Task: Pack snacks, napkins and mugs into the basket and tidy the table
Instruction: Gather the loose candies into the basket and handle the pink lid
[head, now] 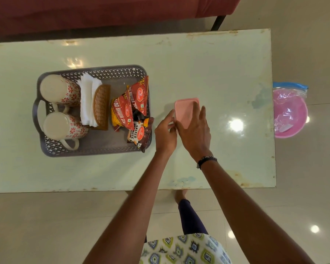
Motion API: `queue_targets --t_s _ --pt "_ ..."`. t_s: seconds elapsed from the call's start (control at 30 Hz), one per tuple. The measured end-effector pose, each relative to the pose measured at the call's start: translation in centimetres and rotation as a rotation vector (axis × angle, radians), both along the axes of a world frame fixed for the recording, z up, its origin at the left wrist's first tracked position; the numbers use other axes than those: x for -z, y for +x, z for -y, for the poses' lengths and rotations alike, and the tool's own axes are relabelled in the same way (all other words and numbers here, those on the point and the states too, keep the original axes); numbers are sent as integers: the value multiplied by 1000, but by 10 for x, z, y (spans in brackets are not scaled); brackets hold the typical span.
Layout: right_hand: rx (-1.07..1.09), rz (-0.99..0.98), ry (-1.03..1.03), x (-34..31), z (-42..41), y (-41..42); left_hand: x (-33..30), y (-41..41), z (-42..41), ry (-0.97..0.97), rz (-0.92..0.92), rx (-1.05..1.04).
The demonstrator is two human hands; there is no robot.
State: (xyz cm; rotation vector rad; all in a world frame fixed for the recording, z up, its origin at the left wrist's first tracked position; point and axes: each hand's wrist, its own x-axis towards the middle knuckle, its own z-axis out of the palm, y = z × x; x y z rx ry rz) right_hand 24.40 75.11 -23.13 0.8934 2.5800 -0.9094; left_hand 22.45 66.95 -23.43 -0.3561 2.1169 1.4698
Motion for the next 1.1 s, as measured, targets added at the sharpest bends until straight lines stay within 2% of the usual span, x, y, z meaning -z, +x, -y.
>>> queue_targets --t_s 0.2,0.33,0.53,0.7,0.83,0.9,1.0,1.1 --pt "14 58 8 -2 6 -4 2 3 2 -59 -37 27" --pt "-11 92 -1 -2 6 -4 -1 6 4 -22 -16 35" --pt "-64 153 10 -2 2 -7 1 15 2 -169 -168 148" --pt "-67 201 25 -1 4 -9 -1 9 -3 -159 -39 27" --pt "-72 209 17 -6 5 -10 -7 5 -10 -197 -30 -1" --pt "-113 177 12 -9 0 -10 -11 5 -13 -267 -52 57" --pt "-51 41 -152 -12 -18 -4 -13 8 -14 -359 -69 114" --pt "276 -70 -423 -10 -31 7 -12 8 -11 -353 30 -47"
